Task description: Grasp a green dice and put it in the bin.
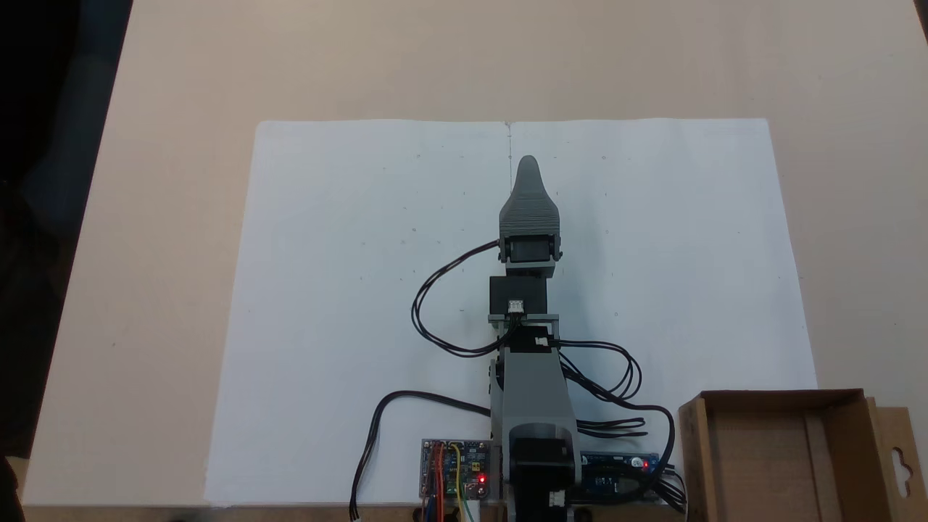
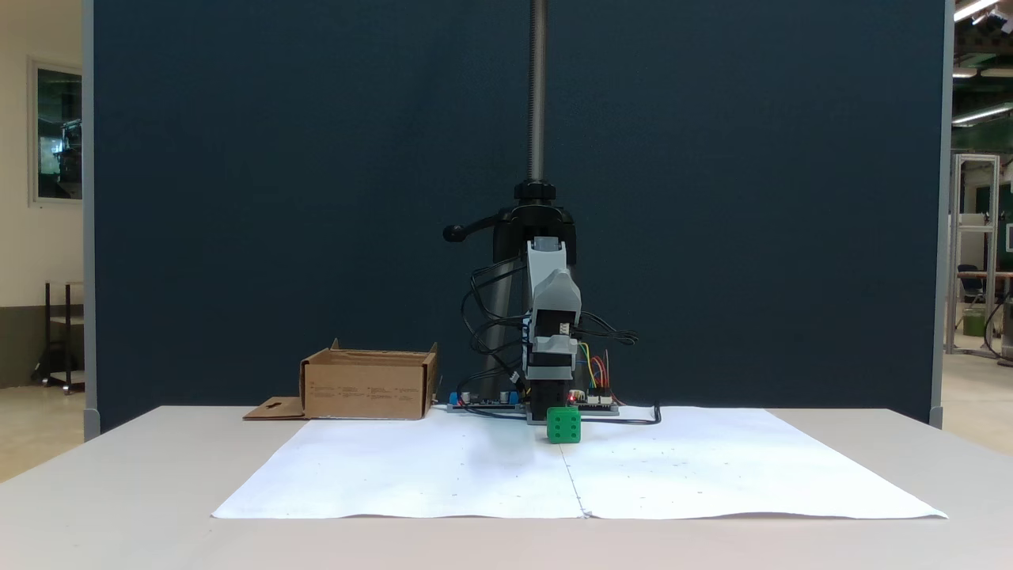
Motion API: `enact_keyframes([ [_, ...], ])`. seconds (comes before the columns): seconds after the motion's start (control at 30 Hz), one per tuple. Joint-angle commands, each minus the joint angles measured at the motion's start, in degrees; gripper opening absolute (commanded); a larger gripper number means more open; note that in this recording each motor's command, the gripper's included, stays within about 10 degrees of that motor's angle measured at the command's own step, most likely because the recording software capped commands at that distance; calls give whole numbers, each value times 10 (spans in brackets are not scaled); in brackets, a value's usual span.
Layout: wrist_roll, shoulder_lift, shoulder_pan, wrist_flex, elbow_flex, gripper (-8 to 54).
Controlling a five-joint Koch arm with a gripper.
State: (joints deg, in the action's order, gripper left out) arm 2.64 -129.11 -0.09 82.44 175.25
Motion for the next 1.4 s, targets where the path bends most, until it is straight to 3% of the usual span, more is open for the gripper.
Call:
enact_keyframes([
  [0.0, -6, -62, 45, -100, 38, 423],
  [1.37, -2, -63, 34, -120, 31, 422],
])
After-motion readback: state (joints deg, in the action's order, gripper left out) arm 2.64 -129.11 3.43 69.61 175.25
